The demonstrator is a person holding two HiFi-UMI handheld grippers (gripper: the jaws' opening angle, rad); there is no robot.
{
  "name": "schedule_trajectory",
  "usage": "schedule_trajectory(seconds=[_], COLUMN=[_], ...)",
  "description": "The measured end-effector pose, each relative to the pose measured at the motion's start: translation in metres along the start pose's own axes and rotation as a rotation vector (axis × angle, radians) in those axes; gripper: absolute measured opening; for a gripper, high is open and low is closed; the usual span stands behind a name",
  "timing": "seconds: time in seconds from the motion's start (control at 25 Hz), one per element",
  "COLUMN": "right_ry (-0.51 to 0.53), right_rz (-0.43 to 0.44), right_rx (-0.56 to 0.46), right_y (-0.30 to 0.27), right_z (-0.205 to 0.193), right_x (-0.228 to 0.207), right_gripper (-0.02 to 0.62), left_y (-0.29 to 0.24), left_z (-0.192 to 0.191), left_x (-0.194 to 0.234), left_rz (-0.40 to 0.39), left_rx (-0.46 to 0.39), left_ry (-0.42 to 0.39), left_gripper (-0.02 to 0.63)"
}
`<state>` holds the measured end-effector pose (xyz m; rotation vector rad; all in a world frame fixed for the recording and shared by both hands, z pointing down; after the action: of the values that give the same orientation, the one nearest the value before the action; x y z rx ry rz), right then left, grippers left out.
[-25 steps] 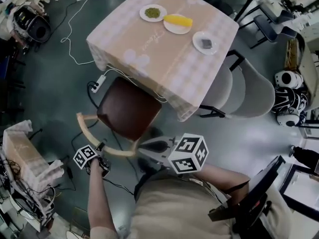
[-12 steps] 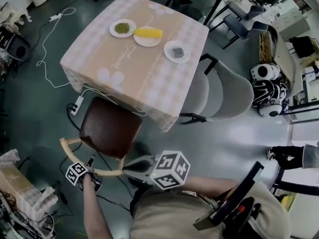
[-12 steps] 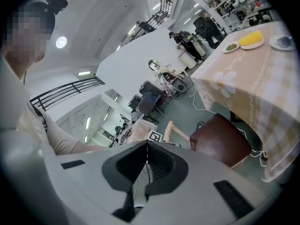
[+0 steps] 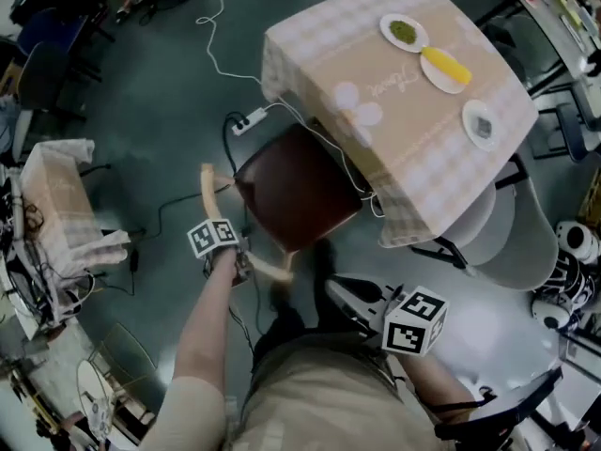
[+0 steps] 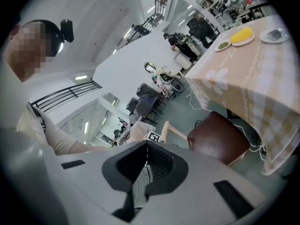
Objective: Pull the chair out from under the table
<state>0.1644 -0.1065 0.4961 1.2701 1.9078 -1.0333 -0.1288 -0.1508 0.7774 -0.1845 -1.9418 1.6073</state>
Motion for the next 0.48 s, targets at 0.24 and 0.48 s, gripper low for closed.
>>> schedule_trajectory(seconds=[0.24,0.48], right_ry=[-0.003,0.018], right_rz=[0.018,0.048], right_rx=[0.036,0.08], right_y=[-0.024,-0.031], right_z=[-0.007,-0.007], right_x=[0.002,0.007], right_gripper=[0.011,0.011], left_y=[0.009,0.009], left_z=[0.006,0.006], left_x=[0.009,0.01], left_rz=[0.01,0.004], left_rx=[0.012,-0.006], left_ry=[0.006,0.088], left_gripper=[0.287,0.243])
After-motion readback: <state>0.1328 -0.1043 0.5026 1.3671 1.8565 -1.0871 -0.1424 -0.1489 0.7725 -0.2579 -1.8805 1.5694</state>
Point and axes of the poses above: the fingertips, and each gripper's own axes: y backward along the fingers, x to its left, z out of its top, the point moved 6 cm from there along y, backward along the fingers, and after that the axes turned 7 degrees about z, right-handed, at the moved point
